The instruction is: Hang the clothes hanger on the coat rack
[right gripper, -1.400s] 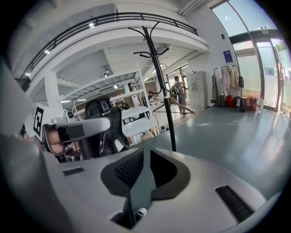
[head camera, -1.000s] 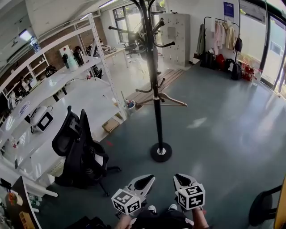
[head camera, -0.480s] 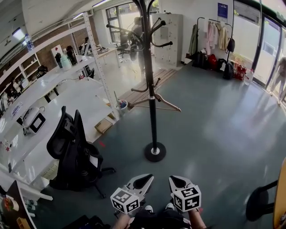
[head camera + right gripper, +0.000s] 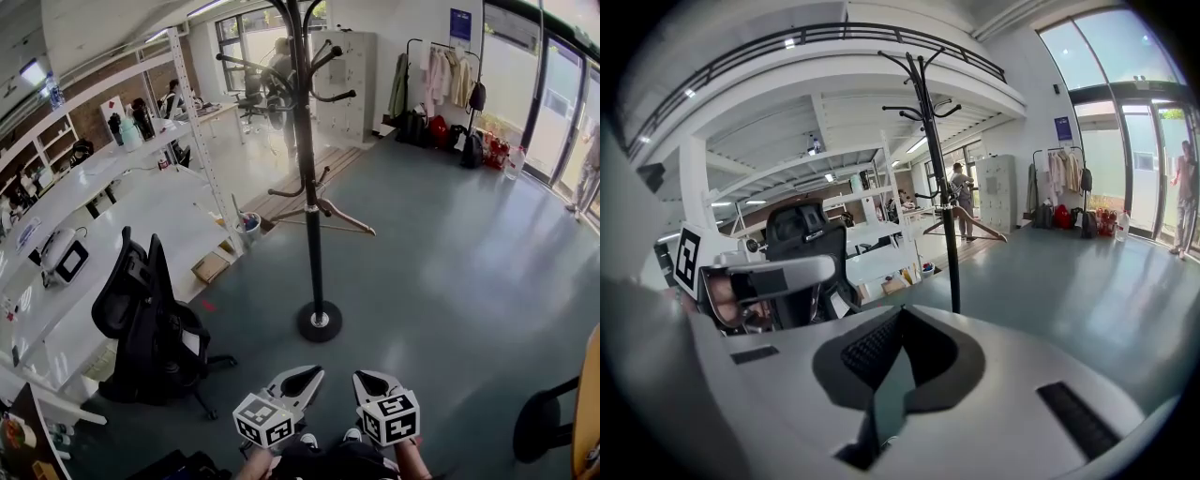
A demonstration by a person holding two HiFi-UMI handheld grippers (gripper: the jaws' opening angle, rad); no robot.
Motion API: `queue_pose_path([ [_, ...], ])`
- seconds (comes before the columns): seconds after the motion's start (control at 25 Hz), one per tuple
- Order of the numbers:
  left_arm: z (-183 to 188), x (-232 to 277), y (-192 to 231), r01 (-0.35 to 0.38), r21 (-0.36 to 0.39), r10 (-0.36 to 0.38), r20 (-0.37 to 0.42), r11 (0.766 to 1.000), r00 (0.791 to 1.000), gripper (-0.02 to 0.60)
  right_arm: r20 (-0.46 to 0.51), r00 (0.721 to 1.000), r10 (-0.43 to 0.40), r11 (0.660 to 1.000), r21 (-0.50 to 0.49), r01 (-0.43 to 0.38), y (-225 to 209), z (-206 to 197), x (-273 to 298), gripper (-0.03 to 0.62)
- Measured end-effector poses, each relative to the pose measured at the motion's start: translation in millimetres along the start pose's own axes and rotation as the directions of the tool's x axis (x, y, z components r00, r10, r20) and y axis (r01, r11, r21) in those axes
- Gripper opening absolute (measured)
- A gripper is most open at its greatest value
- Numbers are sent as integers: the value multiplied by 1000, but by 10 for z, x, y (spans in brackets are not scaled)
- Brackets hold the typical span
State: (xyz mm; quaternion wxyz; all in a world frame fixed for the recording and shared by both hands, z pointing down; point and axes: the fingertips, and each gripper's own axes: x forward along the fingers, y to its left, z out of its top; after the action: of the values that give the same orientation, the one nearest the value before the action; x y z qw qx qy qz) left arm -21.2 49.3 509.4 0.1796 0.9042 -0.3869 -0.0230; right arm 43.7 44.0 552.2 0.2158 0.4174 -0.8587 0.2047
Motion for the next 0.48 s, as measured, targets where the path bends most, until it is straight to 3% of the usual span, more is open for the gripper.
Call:
queue_pose_path([
  [0.48,-1,-28,86,-22,-5,22,-6,1000,1000,3,-16,1000,11,1000,-10,-12,12,-4,87,11],
])
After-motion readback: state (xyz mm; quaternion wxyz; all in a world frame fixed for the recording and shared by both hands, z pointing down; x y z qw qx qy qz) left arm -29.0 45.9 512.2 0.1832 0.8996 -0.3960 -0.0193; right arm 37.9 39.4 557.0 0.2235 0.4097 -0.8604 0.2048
